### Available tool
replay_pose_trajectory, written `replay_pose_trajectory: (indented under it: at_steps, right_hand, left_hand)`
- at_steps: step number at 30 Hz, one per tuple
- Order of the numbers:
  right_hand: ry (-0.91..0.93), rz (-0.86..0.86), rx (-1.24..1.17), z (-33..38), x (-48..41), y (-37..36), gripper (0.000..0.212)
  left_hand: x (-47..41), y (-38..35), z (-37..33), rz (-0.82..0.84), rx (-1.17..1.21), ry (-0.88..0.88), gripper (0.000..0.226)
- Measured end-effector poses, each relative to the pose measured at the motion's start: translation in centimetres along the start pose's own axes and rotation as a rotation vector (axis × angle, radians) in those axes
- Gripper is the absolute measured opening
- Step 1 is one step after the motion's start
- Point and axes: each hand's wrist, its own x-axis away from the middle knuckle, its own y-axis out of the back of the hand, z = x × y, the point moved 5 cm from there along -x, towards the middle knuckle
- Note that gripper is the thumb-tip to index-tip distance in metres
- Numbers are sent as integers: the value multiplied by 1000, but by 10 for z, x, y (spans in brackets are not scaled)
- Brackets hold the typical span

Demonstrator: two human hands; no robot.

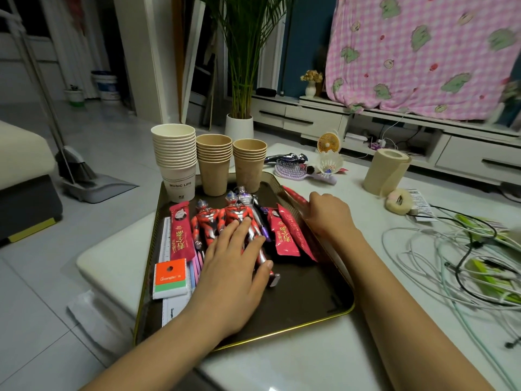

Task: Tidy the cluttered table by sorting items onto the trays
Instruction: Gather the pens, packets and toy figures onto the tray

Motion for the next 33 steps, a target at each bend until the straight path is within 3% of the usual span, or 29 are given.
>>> replay_pose_trajectory:
  at_steps: [6,12,14,19,22,26,27,31,33]
  right_hand:
    - [24,72,-50,1,11,-10,44]
    - [-4,298,-168,-5,4,-11,34]
    - [-2,300,-177,-8,4,-1,33]
    - [-13,83,-641,-6,4,57,22]
    - [45,180,-807,15,14,77,18]
    - [104,606,-495,41,36,65,22]
    - [131,636,-388,43,37,64,27]
    - [232,274,-164,51,23,72,30]
    - [229,253,-189,62,26,57,34]
  left_hand:
    - [0,0,-1,8,1,7,50]
    - [0,1,-1,10,-6,10,50]
    - [0,0,-1,10,-8,12,51]
    - [0,0,-1,5,-17,3,51]
    - [-1,0,-1,-1,-15,-1,51]
    - [0,0,0,-1,-10,-3,51]
    - [0,0,0,2,-9,-3,51]
    - [0,-1,1,3,-7,0,51]
    - [0,-1,0,-1,-6,-5,51]
